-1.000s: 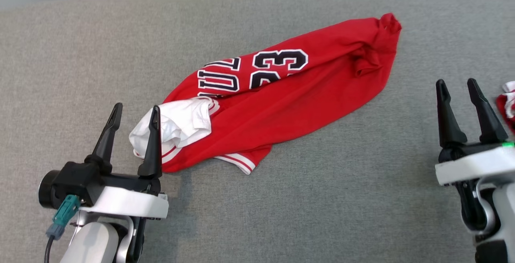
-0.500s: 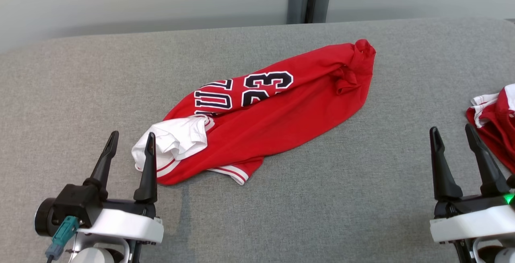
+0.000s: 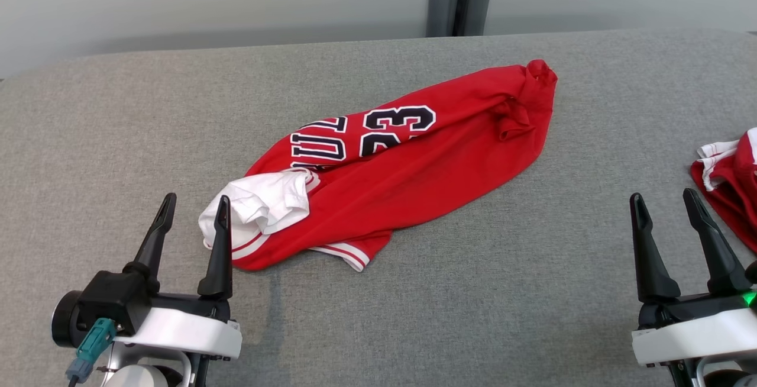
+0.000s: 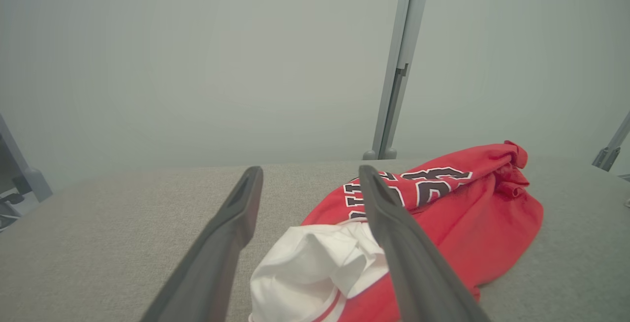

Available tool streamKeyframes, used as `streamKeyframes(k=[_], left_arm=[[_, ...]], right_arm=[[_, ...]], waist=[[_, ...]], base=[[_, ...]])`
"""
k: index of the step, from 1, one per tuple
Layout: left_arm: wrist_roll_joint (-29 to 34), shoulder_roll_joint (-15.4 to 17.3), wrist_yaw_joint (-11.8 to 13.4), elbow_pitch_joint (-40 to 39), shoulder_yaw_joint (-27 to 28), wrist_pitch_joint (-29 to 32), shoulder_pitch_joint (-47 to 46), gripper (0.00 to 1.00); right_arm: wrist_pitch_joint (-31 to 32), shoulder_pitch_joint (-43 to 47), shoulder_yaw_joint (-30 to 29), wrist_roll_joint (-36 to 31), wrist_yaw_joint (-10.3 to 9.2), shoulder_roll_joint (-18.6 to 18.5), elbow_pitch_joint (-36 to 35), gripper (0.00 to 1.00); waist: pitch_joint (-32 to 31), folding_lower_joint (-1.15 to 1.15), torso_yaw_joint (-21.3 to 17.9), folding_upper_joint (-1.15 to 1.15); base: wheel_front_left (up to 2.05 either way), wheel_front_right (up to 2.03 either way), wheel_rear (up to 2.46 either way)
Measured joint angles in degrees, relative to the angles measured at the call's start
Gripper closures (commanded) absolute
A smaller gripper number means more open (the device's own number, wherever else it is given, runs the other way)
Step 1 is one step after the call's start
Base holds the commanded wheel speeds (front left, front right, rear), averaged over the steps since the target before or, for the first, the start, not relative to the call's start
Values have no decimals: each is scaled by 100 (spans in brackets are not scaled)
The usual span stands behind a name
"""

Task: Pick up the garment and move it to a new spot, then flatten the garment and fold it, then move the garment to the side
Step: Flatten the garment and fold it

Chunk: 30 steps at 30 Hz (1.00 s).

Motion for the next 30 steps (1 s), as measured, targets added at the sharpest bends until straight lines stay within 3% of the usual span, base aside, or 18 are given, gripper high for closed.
streamKeyframes(k=[6, 14, 17, 30], left_arm=[[-1, -34, -1, -13, -51, -15, -90, 0], [0, -198, -162, 100, -243, -136, -538, 0], [-3, -283, -220, 204, -278, -194, -668, 0], [23, -525, -457, 588, -372, -369, -1090, 0]], right_arm=[[124, -202, 4, 79, 0, -138, 153, 0], [244, -1655, 662, 545, 1, -1239, 1727, 0], [197, -2159, 1036, 772, 0, -1463, 2248, 0], [-261, -3681, 2103, 1491, 0, -1855, 3939, 0]], waist=[[116, 0, 86, 0], [658, 0, 373, 0], [884, 0, 494, 0], [1488, 0, 930, 0]], base=[[0, 0, 0], [0, 0, 0], [0, 0, 0], [0, 0, 0]])
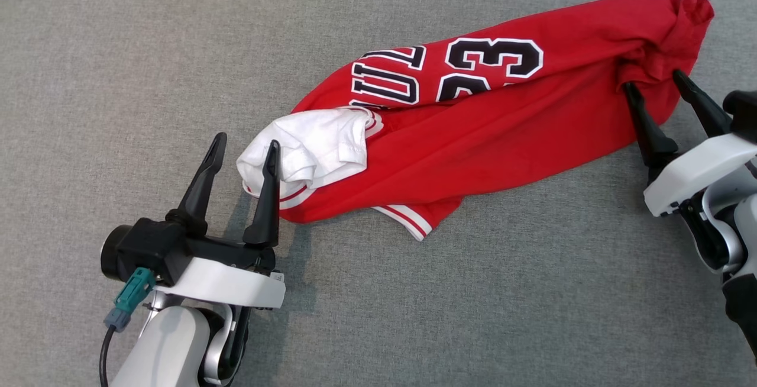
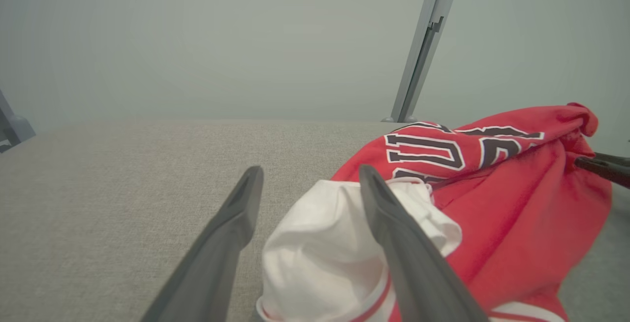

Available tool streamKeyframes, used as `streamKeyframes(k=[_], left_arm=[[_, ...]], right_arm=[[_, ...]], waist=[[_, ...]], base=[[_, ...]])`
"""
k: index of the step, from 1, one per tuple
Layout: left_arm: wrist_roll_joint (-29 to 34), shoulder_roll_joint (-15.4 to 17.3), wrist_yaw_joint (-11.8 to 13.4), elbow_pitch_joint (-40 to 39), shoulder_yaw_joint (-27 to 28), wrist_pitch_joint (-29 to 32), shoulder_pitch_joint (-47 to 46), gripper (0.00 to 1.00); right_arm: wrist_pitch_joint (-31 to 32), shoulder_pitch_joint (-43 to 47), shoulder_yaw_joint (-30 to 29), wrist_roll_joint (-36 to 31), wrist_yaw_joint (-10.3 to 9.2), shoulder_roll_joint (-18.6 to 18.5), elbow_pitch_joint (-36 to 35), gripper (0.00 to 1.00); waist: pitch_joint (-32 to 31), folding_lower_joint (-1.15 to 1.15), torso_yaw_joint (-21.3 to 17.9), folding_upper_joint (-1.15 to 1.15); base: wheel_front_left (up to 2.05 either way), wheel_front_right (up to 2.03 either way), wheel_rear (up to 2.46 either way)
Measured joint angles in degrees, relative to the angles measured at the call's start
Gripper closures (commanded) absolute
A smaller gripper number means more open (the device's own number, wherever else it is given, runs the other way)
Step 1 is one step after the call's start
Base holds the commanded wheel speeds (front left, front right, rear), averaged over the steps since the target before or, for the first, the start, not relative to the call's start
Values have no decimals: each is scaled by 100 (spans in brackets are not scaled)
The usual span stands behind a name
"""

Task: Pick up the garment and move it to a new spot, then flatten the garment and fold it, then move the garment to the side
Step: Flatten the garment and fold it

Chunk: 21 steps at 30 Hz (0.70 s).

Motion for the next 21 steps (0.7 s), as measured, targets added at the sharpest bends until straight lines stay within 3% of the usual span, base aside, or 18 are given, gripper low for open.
streamKeyframes(k=[2, 3, 5, 13, 21], left_arm=[[14, -15, -12, 40, 5, -18, -7, 0], [14, -22, -26, 56, 13, -18, -15, 0], [18, -35, -35, 96, 26, -25, -29, 0], [68, -60, -51, 146, 79, -36, -32, 0], [111, -24, -40, 142, 124, -42, 30, 0]], right_arm=[[-82, -131, 167, 75, 0, -32, 111, 0], [-125, -179, 264, 144, 0, -48, 142, 51], [-223, -247, 397, 237, 0, -71, 212, 100], [-586, -268, 860, 579, 0, -304, 77, 100], [-849, 300, 647, 505, 0, -454, -665, 100]], waist=[[9, 0, 4, 0], [5, 0, 0, 0], [-10, 0, -20, 0], [-108, 0, -168, 0], [-248, 0, -343, 0]], base=[[0, 0, 0], [0, 0, 0], [0, 0, 0], [0, 0, 0], [0, 0, 0]])
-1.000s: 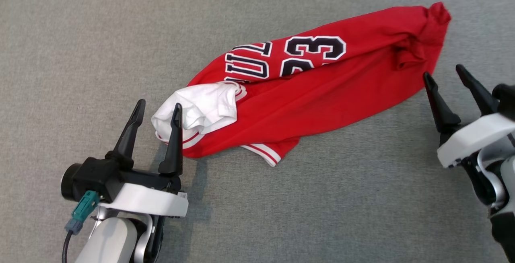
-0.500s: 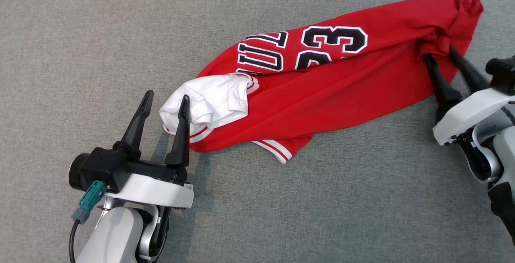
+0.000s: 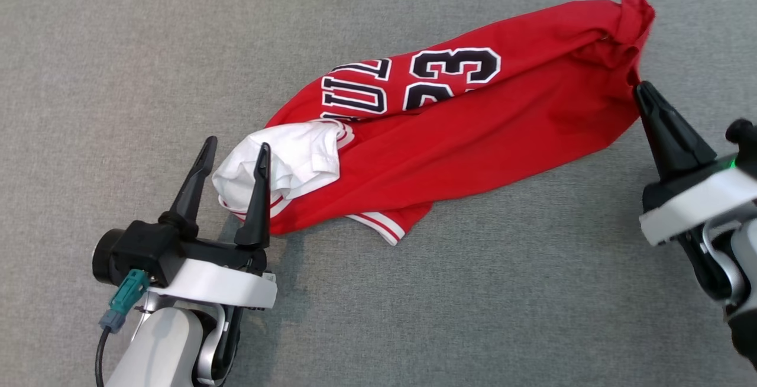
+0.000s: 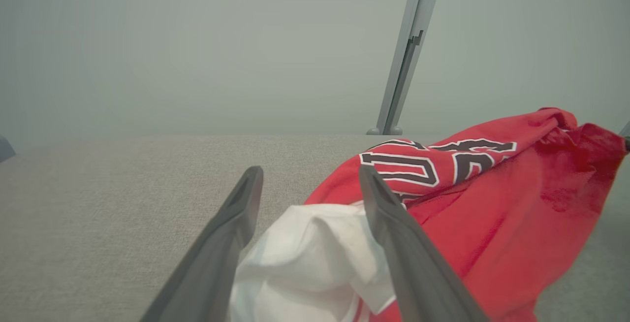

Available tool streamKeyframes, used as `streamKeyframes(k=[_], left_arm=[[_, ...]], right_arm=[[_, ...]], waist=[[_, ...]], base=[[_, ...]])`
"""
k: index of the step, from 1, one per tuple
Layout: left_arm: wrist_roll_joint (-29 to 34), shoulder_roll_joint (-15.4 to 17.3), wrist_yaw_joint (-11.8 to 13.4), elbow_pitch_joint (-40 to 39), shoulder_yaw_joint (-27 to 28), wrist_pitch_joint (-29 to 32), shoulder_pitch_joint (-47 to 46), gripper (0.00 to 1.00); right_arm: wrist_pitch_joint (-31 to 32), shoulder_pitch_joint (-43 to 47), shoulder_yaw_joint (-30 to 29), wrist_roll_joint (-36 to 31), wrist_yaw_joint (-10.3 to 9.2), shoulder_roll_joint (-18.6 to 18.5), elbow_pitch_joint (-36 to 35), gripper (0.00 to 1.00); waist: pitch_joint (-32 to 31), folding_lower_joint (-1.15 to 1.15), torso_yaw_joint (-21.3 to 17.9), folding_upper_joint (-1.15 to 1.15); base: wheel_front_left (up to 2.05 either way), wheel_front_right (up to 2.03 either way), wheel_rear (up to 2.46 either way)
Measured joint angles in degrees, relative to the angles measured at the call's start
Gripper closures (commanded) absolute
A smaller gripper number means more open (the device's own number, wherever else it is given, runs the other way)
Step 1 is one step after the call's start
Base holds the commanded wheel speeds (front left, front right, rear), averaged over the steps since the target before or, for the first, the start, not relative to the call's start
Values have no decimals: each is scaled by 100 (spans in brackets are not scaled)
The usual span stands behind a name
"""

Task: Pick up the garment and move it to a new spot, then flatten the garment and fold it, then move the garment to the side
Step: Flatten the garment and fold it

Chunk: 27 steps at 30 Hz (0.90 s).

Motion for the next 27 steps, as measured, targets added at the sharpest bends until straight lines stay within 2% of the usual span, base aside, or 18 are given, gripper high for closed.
streamKeyframes(k=[6, 12, 18, 25, 26, 27], left_arm=[[0, 81, 41, -42, 44, 0, 112, 0], [-2, 151, 77, -136, 63, 48, 154, 0], [-5, 216, 101, -177, 54, 114, 223, 0], [-44, 246, 145, -181, 43, 171, 226, 0], [-45, 252, 151, -185, 47, 177, 231, 0], [-45, 257, 163, -183, 47, 178, 238, 0]], right_arm=[[-16, 1107, -699, -189, 0, 101, -1170, 100], [231, 2520, -1704, -302, 0, 435, -1780, 100], [390, 3097, -1894, -197, 0, 635, -1637, 100], [444, 3238, -1484, -129, 1, 474, -766, 99], [379, 3214, -1460, -23, 1, 478, -704, 57], [324, 3196, -1437, 8, 2, 476, -649, 0]], waist=[[-189, 0, -163, 0], [-293, 0, -307, 0], [-332, 0, -366, 0], [-406, 0, -327, 0], [-416, 0, -327, 0], [-425, 0, -330, 0]], base=[[0, 0, 0], [0, 0, 0], [0, 0, 0], [0, 0, 0], [0, 0, 0], [0, 0, 0]])
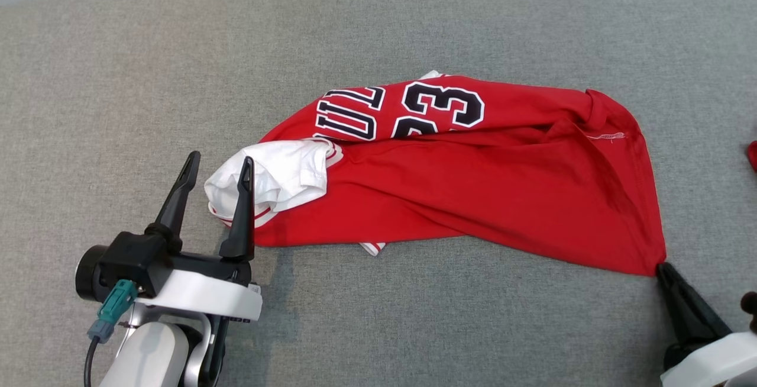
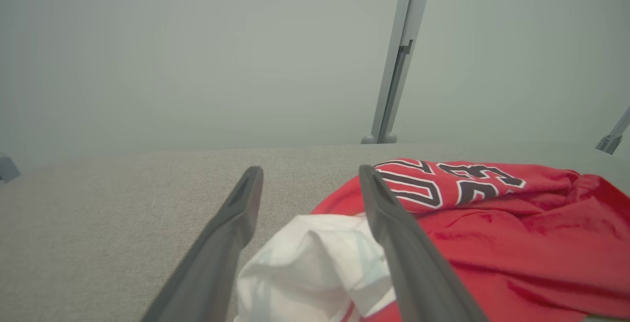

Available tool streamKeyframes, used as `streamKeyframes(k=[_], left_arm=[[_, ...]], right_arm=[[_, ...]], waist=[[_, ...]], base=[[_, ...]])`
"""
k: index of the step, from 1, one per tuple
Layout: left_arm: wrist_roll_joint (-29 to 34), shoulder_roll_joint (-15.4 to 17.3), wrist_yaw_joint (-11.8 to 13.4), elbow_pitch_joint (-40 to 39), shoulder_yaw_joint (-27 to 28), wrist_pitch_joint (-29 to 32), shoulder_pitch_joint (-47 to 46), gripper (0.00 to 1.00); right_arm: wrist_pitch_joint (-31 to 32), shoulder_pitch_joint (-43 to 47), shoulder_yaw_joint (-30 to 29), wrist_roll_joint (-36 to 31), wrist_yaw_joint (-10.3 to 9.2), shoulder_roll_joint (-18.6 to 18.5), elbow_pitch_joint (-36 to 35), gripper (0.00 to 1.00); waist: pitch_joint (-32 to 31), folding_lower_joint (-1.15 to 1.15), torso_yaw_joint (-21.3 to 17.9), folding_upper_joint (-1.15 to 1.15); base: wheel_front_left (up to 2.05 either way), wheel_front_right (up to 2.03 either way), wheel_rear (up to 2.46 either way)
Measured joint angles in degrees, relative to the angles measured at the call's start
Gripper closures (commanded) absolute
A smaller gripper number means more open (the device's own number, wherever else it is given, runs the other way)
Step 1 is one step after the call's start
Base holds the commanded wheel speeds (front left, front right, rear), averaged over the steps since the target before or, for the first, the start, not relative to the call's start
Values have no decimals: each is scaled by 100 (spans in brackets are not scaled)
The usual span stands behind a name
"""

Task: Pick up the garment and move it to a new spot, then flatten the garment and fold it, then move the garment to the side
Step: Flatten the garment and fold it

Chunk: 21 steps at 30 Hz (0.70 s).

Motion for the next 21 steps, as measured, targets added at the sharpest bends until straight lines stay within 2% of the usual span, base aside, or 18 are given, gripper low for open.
streamKeyframes(k=[4, 8, 12, 16, 21], left_arm=[[-11, 25, 42, -1, 18, 9, 100, 0], [-52, 53, 92, -7, 47, 45, 147, 0], [-58, 83, 159, -48, 93, 52, 247, 0], [-57, 130, 218, -109, 112, 77, 260, 0], [-58, 165, 266, -133, 101, 133, 376, 0]], right_arm=[[-202, -65, -125, 148, -2, 40, -43, 0], [-325, -122, -377, 183, -2, 104, -522, 0], [-369, -174, -849, -119, -2, 286, -965, 0], [-234, -356, -1169, -645, -2, 669, -1334, 0], [218, -382, -1132, -1226, -4, 1009, -1755, 0]], waist=[[-78, 0, -30, 0], [-179, 0, -70, 0], [-279, 0, -110, 0], [-377, 0, -132, 0], [-540, 0, -127, 0]], base=[[0, 0, 0], [0, 0, 0], [0, 0, 0], [0, 0, 0], [0, 0, 0]])
